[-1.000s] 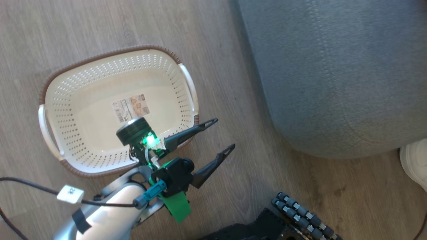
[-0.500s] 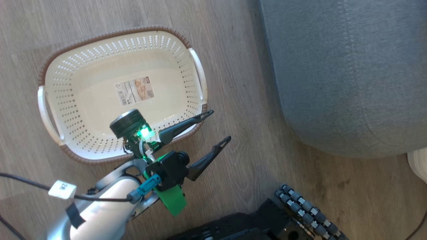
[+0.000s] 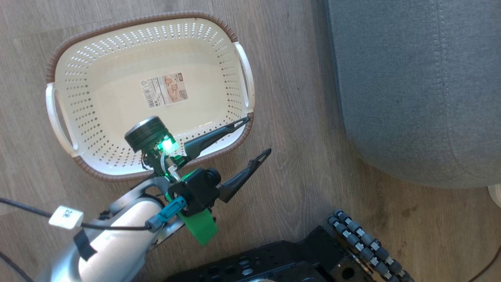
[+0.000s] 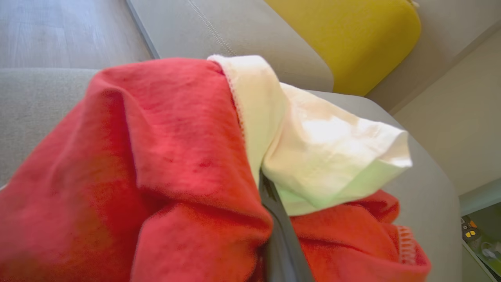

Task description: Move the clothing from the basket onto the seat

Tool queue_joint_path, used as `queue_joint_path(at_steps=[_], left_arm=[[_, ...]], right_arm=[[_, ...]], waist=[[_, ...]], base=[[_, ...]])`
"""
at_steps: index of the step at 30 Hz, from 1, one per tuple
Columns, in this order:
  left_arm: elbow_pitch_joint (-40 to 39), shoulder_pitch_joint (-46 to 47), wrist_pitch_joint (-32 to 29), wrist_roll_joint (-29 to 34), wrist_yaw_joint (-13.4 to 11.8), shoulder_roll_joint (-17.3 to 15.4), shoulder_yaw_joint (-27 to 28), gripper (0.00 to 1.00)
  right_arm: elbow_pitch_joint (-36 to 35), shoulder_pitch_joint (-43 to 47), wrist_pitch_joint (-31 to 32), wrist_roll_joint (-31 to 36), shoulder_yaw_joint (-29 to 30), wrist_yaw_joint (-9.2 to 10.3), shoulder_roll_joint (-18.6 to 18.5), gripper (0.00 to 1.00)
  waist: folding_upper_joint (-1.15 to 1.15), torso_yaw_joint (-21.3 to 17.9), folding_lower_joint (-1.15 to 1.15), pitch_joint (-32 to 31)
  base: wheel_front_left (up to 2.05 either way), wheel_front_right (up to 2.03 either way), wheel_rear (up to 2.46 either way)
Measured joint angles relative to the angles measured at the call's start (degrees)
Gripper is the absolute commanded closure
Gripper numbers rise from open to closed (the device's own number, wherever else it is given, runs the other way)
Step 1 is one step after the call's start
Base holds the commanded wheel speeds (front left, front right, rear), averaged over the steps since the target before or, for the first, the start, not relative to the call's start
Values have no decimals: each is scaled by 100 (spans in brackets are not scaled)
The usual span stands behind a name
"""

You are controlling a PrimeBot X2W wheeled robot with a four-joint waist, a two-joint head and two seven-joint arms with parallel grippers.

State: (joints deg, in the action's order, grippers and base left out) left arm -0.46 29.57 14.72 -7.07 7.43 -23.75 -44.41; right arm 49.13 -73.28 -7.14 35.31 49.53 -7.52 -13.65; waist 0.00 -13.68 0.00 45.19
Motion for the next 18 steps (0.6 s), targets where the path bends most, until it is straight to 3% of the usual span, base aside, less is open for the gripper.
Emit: queue_joint_path(at_steps=[5,13,14,15,16,17,18], left_arm=[[-2,7,0,-58,0,29,32,0],[12,10,0,-58,0,65,40,0],[24,10,0,-58,0,75,40,0],[47,9,0,-58,0,90,37,0],[71,4,0,-58,0,108,34,0],[86,-3,0,-59,0,134,34,0],[92,-12,0,-65,0,172,37,0]], right_arm=[[456,-1,293,38,-147,1,-16,100],[625,-1,319,53,-180,1,-64,100],[650,0,320,53,-180,1,-64,95],[677,4,346,53,-185,1,-64,67],[699,17,368,55,-187,1,-64,29],[723,33,403,64,-192,1,-64,0],[749,53,441,69,-194,1,-64,0]], waist=[[0,55,0,25],[0,73,0,-119],[0,72,0,-154],[0,71,0,-194],[0,71,0,-242],[0,70,0,-293],[0,70,0,-346]], base=[[0,0,0],[0,0,0],[0,0,0],[0,0,0],[0,0,0],[0,0,0],[0,0,0]])
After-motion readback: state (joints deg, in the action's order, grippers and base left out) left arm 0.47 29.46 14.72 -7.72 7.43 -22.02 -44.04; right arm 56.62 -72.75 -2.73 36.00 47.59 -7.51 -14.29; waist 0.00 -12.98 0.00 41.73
